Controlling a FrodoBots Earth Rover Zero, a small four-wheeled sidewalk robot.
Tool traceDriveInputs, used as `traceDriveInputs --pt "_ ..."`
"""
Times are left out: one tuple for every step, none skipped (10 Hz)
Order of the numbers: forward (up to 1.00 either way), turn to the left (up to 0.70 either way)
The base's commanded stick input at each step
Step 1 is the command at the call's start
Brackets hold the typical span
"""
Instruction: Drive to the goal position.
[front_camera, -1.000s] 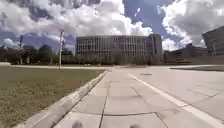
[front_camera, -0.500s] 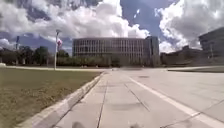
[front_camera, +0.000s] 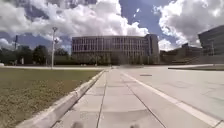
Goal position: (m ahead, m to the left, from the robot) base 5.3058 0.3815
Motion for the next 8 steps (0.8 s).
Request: traceDriveInputs --pt "0.7 -0.03" --pt "0.7 -0.24" --pt "0.7 -0.21" --pt "0.7 0.0" --pt "0.7 0.0" --pt "0.7 0.0" --pt "0.7 0.0" --pt "0.7 0.0"
